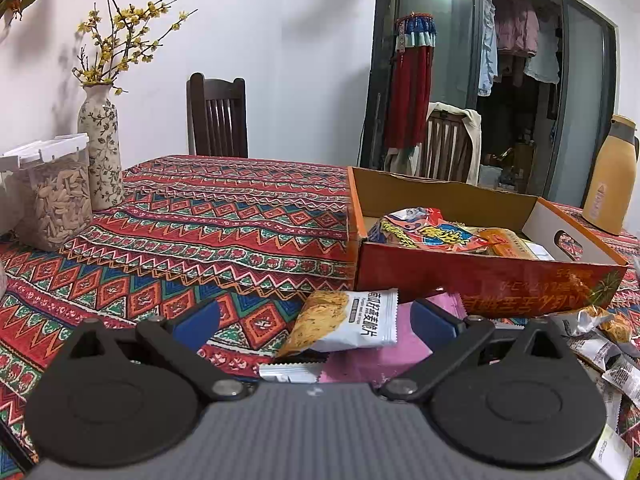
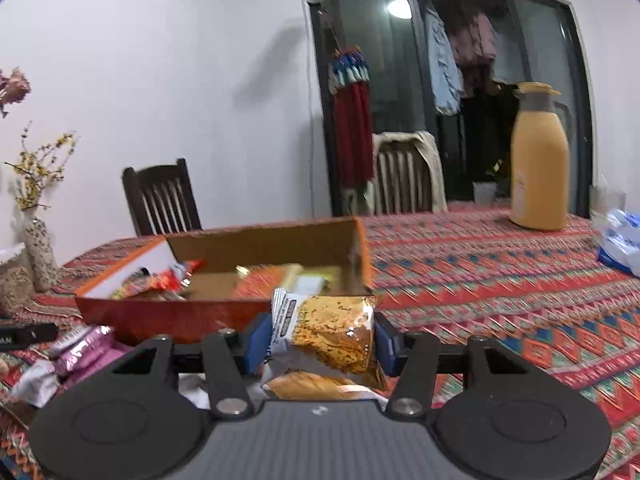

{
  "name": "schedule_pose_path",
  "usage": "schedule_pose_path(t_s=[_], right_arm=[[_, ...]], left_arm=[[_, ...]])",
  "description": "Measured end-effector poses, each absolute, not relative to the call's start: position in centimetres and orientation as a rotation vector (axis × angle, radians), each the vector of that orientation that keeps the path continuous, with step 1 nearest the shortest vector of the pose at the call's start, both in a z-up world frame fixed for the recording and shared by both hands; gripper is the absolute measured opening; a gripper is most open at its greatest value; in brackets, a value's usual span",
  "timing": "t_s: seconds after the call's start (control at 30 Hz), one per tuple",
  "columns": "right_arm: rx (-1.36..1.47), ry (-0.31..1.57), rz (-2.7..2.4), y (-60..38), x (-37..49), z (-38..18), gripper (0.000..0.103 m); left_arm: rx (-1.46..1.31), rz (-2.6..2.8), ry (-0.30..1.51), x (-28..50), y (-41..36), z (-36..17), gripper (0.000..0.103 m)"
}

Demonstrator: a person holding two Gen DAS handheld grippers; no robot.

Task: Organize snacks
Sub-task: 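Lift the cracker packet with the right tool toward the box, then grasp a white cracker packet with the left tool while the right holds its packet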

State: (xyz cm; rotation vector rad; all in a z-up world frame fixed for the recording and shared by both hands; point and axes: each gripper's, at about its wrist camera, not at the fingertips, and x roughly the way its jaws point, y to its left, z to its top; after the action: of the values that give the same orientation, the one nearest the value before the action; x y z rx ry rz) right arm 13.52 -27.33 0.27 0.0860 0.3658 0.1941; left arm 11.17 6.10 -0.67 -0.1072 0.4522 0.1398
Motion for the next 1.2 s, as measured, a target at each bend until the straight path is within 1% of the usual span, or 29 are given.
schedule_pose_path(t_s=[0.2,0.6,0.9,1.17,1.2], right_arm=[[0.034,0.334,0.199,-25.5,14.2,-0.5,0.053],[0.052,0.317,0.206,-26.0,13.8,-1.0,0.053],[0.071,0.308,0.216,-26.3,13.5,-1.1,0.053],[0.081,0.305,0.225,-26.4,13.5,-1.1,0.053],[0.082,0.305,0.227,-26.5,13.5,-1.1,0.053]], left_arm=[[-0.107,0.139,0.452,11.2,6.1,-0.6,0.103],[-0.098,0.171,0.462,11.2,6.1,-0.4,0.103],[-0.045,0.142,0.531,12.2,5.7,0.4,0.103],[-0.089,0.116,0.643,15.9,6.7,0.2,0.103],[-0.099,0.113,0.658,16.4,6.9,0.0,0.101]])
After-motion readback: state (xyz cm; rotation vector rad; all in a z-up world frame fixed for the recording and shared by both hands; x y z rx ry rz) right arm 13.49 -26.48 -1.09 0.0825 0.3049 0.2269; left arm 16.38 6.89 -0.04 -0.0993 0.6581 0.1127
